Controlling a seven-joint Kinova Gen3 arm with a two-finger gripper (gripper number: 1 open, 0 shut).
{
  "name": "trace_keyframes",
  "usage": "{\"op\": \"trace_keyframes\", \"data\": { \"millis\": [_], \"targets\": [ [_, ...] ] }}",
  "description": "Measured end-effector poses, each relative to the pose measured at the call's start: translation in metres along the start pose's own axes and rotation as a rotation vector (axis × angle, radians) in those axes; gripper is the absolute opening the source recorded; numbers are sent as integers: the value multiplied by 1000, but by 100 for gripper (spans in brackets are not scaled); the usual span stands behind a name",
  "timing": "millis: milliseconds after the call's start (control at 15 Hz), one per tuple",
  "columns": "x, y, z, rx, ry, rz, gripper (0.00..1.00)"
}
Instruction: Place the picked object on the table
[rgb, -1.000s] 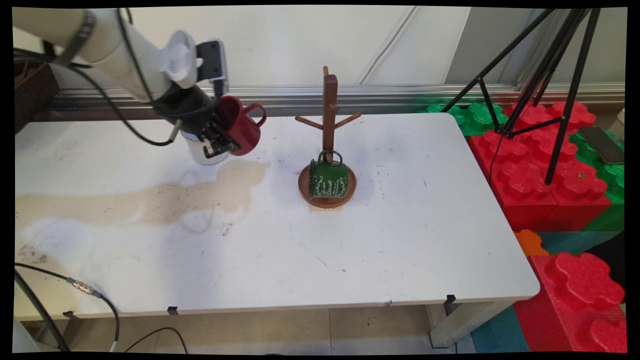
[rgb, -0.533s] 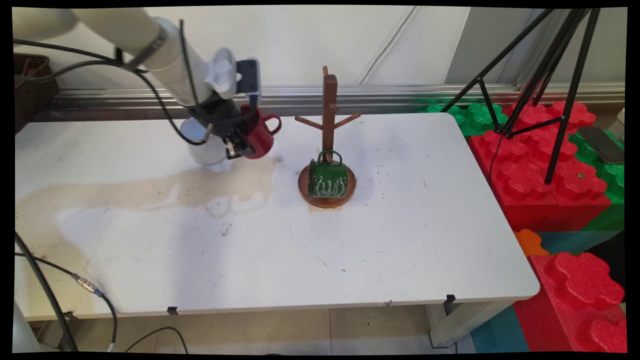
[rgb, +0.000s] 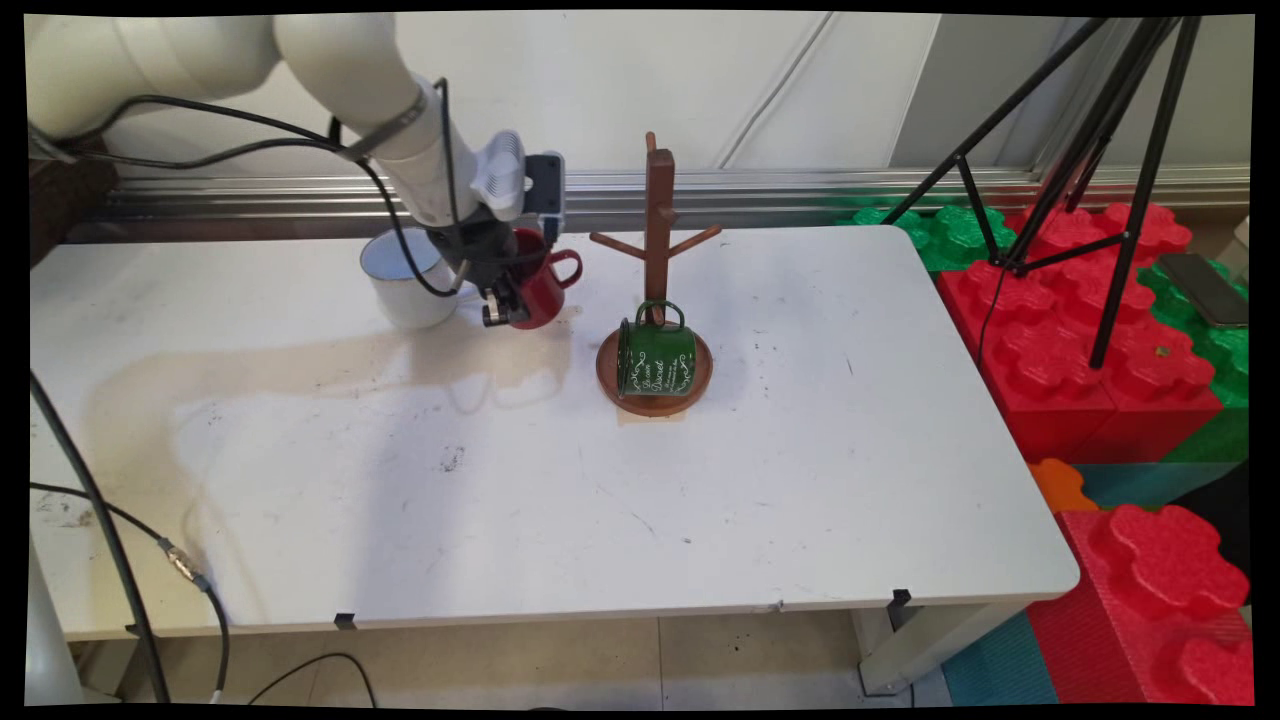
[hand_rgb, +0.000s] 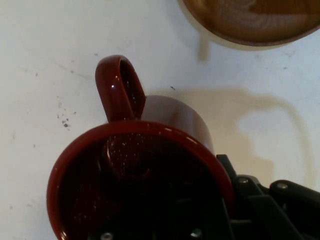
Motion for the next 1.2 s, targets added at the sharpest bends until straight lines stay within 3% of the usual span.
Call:
{"op": "trace_keyframes", "data": {
  "millis": [533,1000,1067,1200],
  "targets": [
    [10,-15,40,-46,-45,29,0],
    [11,-19,55,-73,-72,36,0],
    [11,-19,57,-76,-75,37,100],
    [11,-20,59,-80,-78,42,100]
  ]
}}
